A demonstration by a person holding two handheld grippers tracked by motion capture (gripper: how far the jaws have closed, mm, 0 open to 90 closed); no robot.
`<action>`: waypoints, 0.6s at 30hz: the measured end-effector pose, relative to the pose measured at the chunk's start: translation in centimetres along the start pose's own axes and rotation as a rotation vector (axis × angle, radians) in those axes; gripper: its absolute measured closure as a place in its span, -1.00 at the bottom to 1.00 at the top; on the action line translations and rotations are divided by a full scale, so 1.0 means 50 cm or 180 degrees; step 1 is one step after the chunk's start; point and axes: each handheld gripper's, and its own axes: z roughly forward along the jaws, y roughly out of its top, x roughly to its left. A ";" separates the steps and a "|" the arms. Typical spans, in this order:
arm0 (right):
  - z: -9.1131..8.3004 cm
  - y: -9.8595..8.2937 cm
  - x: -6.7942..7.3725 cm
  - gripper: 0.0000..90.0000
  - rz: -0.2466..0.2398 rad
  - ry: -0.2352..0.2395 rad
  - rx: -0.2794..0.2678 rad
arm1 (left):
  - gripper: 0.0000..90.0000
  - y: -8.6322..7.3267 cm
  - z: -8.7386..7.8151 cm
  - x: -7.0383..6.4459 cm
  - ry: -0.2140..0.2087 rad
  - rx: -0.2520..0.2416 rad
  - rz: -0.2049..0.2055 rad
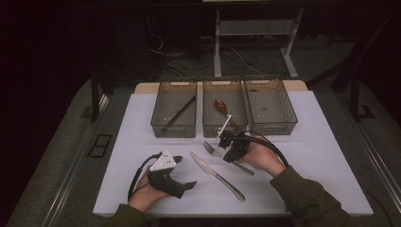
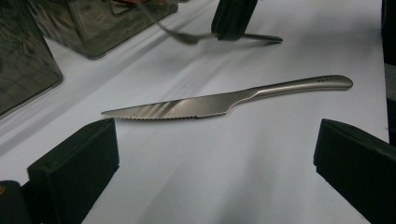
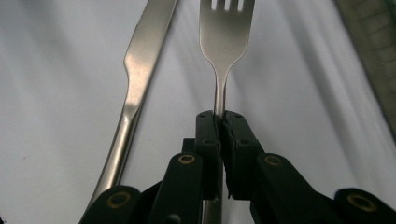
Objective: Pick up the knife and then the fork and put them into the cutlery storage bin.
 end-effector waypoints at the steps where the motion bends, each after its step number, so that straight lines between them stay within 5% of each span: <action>1: -0.005 -0.004 -0.003 0.86 0.0040 0.0003 -0.0046 | -1.00 0.000 0.000 0.000 0.0002 0.0002 0.0001; 18: -0.083 -0.097 -0.060 0.87 0.0528 0.0211 -0.1108 | -1.00 0.000 -0.002 0.001 0.0006 -0.0005 0.0023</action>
